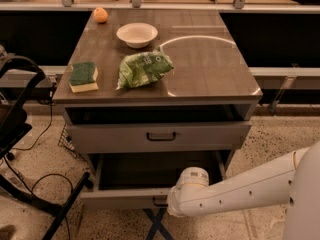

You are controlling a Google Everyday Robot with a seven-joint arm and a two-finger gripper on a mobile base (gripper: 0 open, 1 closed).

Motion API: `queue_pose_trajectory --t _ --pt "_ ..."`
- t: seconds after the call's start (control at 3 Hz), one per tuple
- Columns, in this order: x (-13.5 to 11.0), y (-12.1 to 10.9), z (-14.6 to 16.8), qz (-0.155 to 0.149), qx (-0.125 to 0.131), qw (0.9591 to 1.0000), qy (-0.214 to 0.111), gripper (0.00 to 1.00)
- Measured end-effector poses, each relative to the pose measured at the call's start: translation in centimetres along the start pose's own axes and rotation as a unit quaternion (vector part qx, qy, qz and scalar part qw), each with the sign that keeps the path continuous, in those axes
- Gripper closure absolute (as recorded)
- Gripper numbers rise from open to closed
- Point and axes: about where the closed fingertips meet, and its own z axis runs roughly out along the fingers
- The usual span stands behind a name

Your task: Open middle drawer

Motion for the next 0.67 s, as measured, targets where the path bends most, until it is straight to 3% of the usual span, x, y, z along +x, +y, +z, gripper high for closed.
queue_pose_trajectory --t 0.67 --pt "-0.33 0.21 -0.24 0.000 0.001 1.0000 0.000 1.00"
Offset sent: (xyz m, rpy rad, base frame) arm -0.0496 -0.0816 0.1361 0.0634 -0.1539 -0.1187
